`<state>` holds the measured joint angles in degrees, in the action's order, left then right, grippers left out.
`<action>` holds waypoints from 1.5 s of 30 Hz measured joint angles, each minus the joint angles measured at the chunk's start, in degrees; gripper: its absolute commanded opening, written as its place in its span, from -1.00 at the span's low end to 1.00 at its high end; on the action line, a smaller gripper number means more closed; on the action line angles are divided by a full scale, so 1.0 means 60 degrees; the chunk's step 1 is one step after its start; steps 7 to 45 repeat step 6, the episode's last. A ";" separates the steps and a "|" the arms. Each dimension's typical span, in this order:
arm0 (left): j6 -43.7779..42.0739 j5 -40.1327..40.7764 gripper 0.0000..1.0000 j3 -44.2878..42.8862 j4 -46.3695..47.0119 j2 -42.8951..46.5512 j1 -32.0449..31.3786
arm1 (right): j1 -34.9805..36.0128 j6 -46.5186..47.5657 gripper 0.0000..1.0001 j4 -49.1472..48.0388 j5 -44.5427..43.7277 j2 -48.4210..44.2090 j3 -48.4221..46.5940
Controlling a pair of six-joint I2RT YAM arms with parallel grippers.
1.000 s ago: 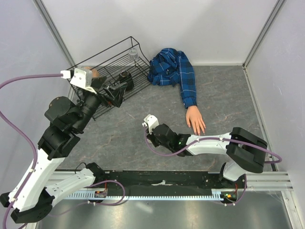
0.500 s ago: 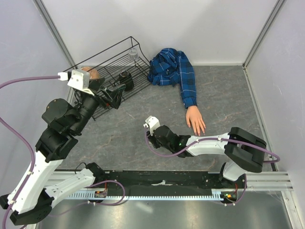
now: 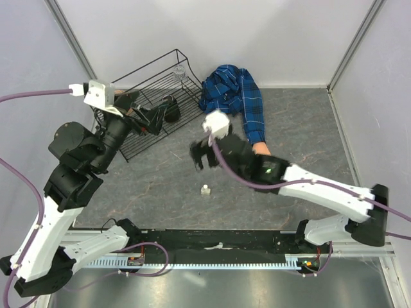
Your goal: Paint the nails
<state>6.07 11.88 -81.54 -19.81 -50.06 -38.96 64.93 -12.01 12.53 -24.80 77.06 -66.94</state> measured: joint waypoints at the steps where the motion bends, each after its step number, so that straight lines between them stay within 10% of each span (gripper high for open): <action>1: -0.0025 -0.0004 0.93 -0.0149 0.0025 -0.0084 0.0000 | 0.0000 0.0004 0.96 0.0514 -0.0335 -0.0127 -0.0878; 6: -0.0219 -0.0011 0.99 -0.0780 0.0284 -0.0430 0.0000 | 0.0000 0.0062 0.96 0.2295 -0.1461 -0.0404 -0.4379; 45: -0.0219 -0.0011 0.99 -0.0780 0.0284 -0.0430 0.0000 | 0.0000 0.0062 0.96 0.2295 -0.1461 -0.0404 -0.4379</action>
